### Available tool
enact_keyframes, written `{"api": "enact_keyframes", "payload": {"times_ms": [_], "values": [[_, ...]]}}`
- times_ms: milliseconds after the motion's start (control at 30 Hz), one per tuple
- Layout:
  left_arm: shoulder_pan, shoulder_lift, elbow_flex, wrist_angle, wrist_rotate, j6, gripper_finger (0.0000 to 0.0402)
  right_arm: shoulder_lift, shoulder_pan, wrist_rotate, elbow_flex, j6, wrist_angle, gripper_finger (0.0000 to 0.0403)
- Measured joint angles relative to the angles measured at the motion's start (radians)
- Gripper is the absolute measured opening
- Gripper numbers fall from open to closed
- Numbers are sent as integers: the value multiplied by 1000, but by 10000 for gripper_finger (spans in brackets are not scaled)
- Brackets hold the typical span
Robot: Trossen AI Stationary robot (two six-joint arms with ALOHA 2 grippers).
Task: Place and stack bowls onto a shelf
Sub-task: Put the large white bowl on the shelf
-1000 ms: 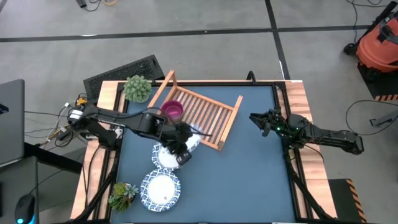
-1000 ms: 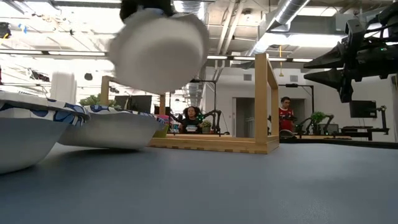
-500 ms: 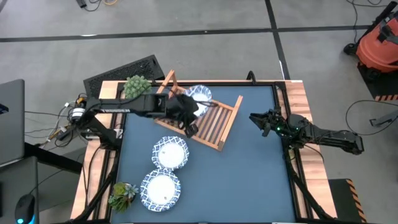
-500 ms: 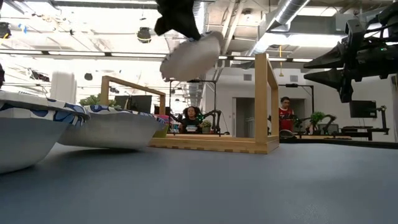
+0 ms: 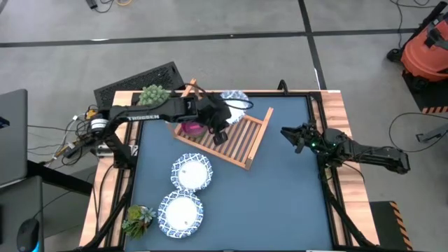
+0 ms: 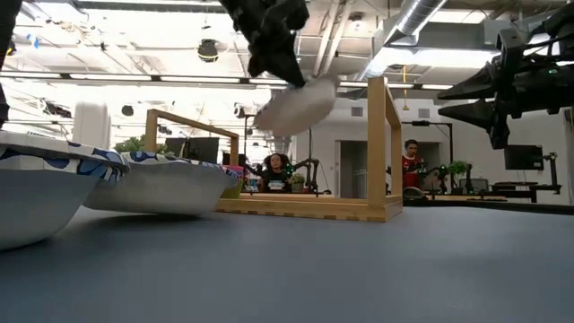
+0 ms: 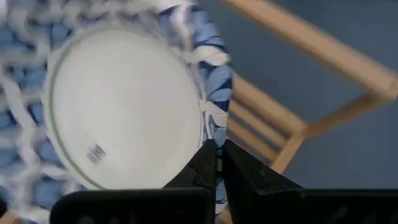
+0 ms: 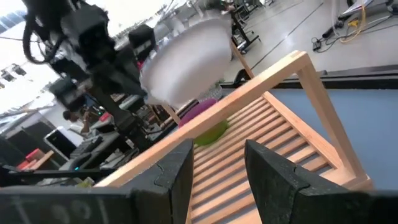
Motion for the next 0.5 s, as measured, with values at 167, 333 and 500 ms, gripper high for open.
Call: {"api": "enact_keyframes", "payload": {"times_ms": [167, 333, 500], "values": [[-1, 57, 0, -7, 15, 34, 2, 21, -8, 2, 0, 14, 0, 171], [-1, 85, 0, -1, -6, 93, 2, 35, -9, 7, 0, 14, -1, 171], [-1, 97, -1, 12, -20, 139, 2, 35, -8, 8, 0, 14, -1, 171]]}}
